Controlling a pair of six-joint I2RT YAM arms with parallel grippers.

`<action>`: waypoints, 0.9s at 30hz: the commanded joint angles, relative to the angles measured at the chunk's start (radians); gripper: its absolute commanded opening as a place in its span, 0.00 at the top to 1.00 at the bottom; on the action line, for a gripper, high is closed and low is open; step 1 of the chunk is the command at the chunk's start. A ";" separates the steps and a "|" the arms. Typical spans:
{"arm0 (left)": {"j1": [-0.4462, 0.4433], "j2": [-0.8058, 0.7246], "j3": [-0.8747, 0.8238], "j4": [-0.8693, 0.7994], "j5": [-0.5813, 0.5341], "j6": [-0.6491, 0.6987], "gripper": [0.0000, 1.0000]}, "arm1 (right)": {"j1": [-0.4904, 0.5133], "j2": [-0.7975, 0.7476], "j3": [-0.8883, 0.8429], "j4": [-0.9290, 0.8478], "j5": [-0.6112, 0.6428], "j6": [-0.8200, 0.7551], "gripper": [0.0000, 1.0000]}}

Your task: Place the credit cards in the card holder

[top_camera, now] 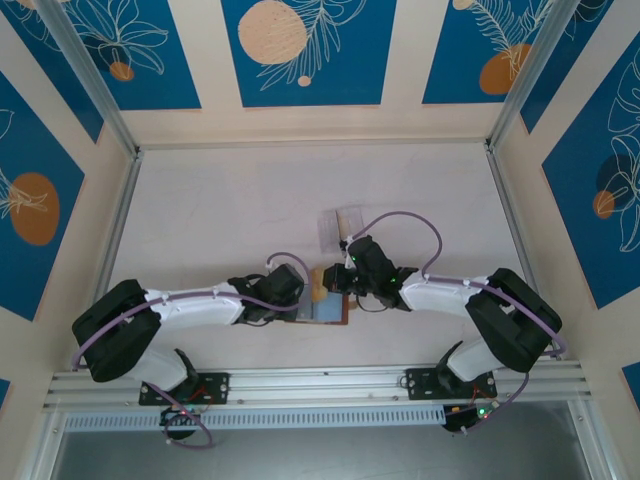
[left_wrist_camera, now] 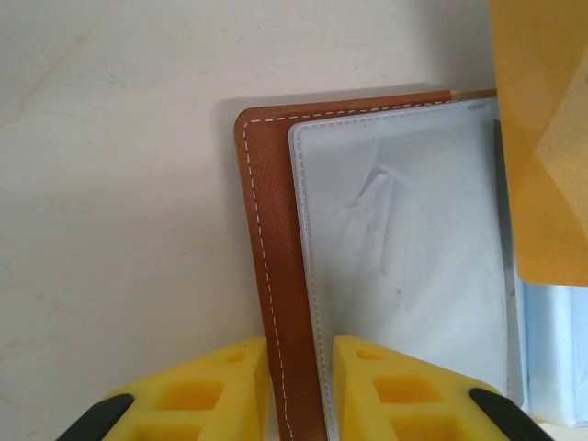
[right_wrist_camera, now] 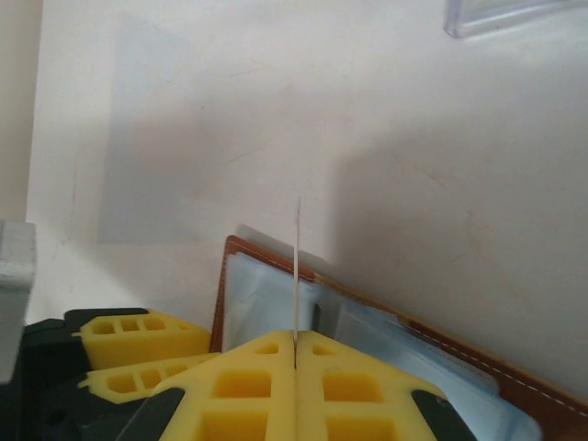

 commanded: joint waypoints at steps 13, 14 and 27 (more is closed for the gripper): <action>0.012 0.035 0.003 -0.058 0.011 0.019 0.77 | 0.033 -0.011 -0.120 0.158 0.059 0.107 1.00; 0.012 0.035 0.002 -0.058 0.011 0.018 0.77 | 0.036 -0.011 -0.121 0.156 0.064 0.109 1.00; 0.013 0.032 0.001 -0.064 0.009 0.016 0.77 | 0.128 -0.022 -0.195 0.180 0.195 0.206 1.00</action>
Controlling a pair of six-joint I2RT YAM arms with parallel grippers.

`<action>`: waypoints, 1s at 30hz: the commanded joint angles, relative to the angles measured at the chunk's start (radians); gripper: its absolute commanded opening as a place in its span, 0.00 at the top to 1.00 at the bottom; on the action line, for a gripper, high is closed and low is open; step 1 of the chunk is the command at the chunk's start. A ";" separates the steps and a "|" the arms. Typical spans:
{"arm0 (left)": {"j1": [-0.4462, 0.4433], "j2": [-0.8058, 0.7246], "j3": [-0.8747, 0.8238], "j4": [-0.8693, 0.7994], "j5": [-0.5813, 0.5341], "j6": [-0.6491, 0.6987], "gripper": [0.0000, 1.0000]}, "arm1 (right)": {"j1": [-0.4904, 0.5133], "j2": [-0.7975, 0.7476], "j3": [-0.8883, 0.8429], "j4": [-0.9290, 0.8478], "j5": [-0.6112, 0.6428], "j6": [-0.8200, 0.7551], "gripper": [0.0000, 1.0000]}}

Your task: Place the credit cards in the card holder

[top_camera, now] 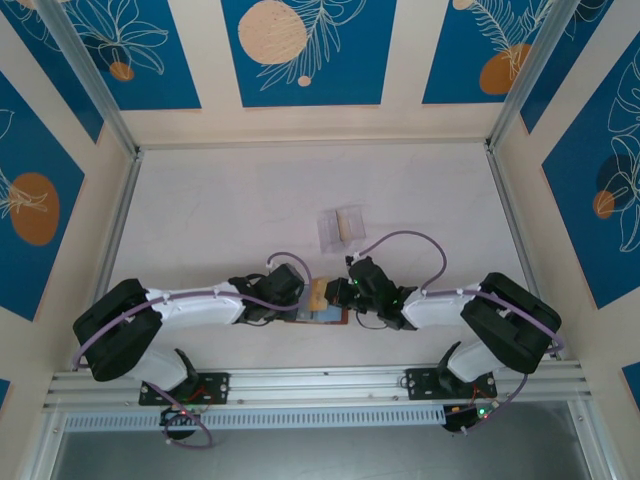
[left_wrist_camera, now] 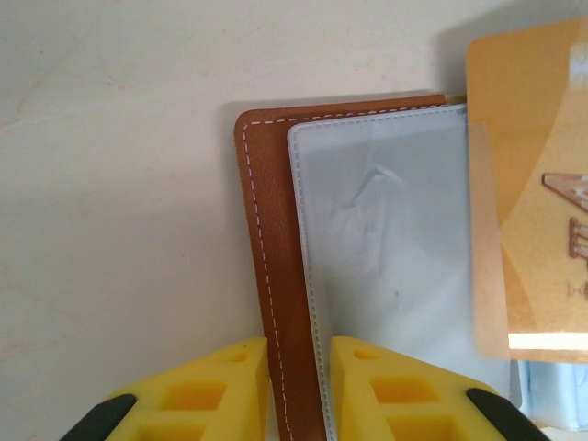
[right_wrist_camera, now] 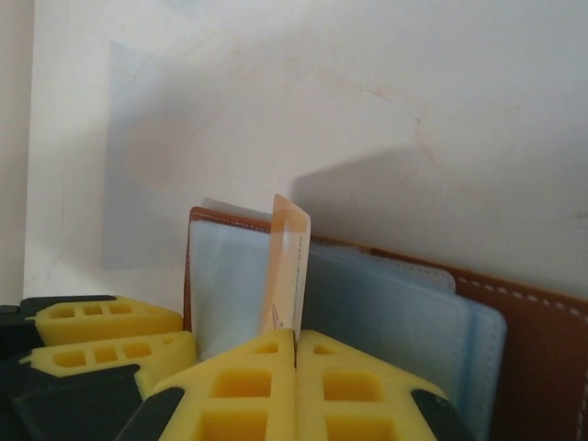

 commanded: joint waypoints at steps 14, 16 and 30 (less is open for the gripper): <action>0.014 0.025 -0.008 -0.062 0.009 0.011 0.77 | 0.117 -0.029 -0.085 -0.092 0.158 0.092 1.00; 0.014 0.027 -0.008 -0.063 0.010 0.012 0.77 | 0.120 -0.028 -0.086 -0.096 0.160 0.090 1.00; 0.015 0.038 -0.009 -0.060 0.003 0.021 0.77 | 0.122 0.080 0.003 -0.081 0.102 0.008 1.00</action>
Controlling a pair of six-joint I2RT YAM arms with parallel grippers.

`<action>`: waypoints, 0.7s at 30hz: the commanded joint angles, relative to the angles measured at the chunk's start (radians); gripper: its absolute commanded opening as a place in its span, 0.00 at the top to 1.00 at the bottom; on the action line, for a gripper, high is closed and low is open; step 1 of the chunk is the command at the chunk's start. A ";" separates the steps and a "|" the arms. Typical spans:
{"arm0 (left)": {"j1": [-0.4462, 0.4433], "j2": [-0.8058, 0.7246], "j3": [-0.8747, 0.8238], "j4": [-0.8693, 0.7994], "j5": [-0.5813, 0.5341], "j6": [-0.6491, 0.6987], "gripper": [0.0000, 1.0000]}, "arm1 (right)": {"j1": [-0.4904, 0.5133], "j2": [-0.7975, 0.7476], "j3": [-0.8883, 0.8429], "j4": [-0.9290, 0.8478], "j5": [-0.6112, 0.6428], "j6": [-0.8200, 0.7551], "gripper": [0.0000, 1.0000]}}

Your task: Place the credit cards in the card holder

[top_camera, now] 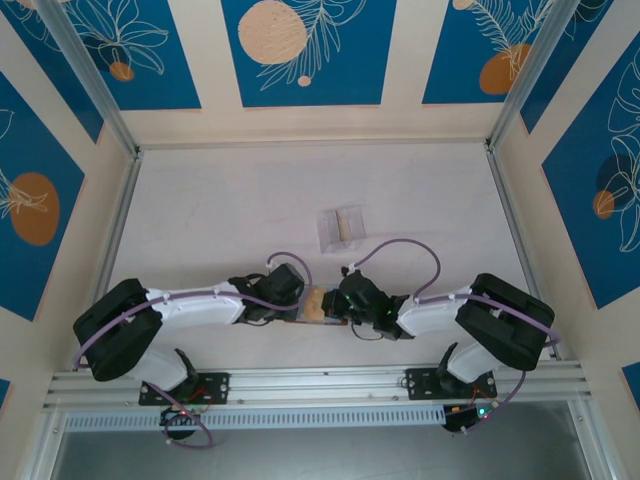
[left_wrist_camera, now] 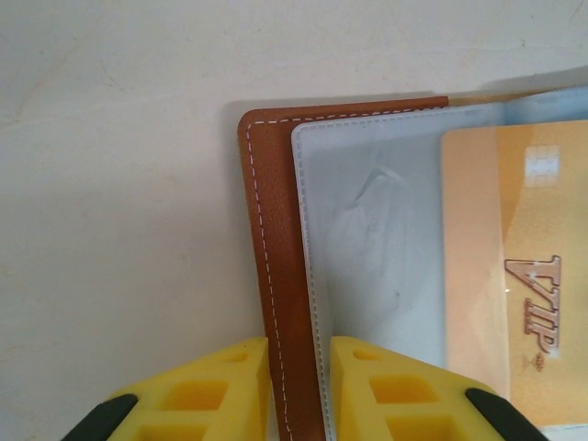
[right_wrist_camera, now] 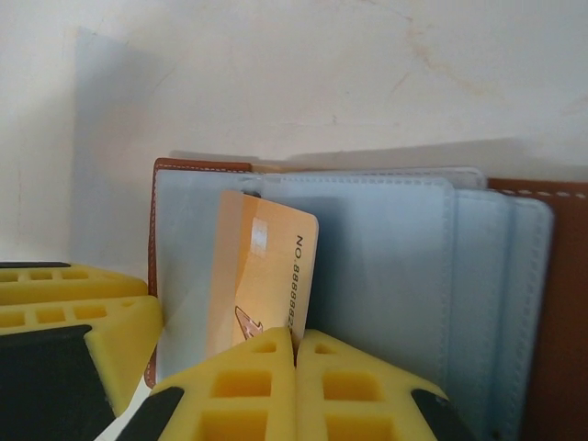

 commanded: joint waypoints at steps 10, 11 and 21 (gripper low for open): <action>0.013 0.032 -0.009 -0.058 0.008 0.024 0.77 | 0.012 0.139 0.069 -0.029 -0.072 -0.059 1.00; 0.014 0.030 -0.007 -0.058 0.009 0.024 0.77 | 0.015 0.156 0.077 -0.017 -0.082 -0.054 1.00; 0.015 -0.018 0.006 -0.098 0.002 0.030 0.72 | 0.011 0.194 0.085 -0.022 -0.098 -0.039 1.00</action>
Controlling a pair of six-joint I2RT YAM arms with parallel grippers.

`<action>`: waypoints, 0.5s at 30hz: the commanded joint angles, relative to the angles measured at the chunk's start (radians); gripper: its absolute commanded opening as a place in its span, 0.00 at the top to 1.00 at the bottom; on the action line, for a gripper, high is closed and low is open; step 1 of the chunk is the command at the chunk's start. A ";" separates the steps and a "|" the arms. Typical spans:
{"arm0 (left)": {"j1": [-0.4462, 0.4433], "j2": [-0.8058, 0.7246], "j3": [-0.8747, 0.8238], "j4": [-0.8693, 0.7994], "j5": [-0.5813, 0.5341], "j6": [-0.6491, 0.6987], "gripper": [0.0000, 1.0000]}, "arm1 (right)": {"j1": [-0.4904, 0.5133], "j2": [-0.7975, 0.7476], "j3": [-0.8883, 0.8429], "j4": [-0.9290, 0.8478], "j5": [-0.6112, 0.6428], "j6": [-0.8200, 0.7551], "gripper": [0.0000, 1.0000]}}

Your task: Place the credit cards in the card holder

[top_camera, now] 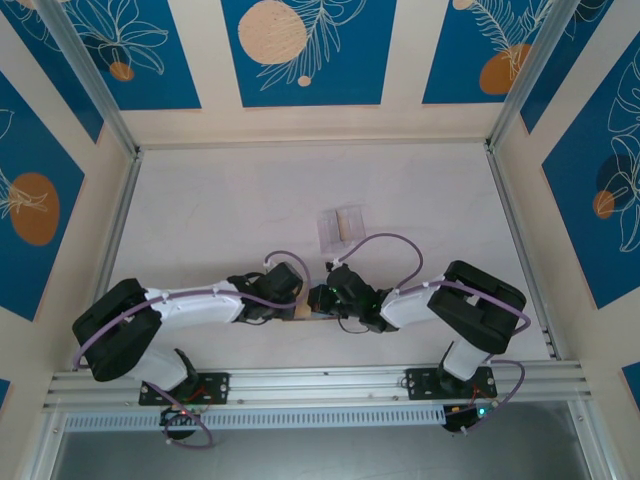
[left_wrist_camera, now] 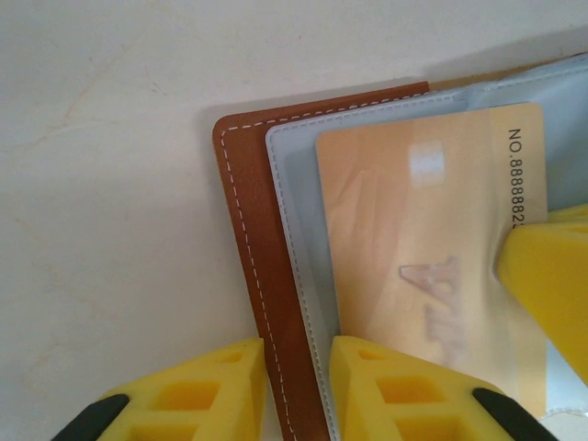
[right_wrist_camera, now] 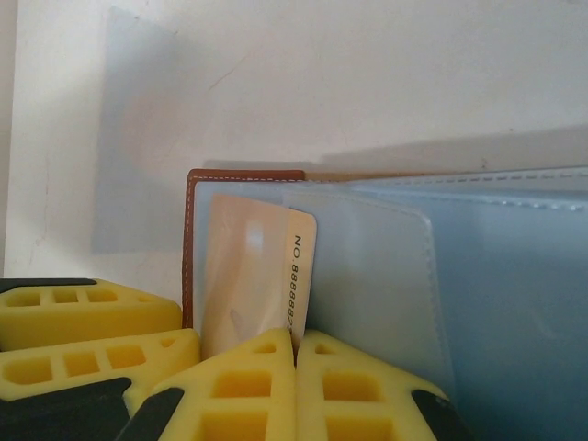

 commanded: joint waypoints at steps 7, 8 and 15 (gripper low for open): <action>0.090 -0.136 -0.034 -0.094 0.077 0.023 0.70 | -0.019 0.011 -0.016 -0.180 -0.066 -0.047 1.00; 0.112 -0.147 -0.037 -0.095 0.095 0.030 0.71 | -0.021 0.010 -0.013 -0.184 -0.074 -0.055 1.00; 0.164 -0.108 -0.009 -0.076 0.151 0.103 0.81 | -0.029 0.010 0.032 -0.249 -0.106 -0.097 1.00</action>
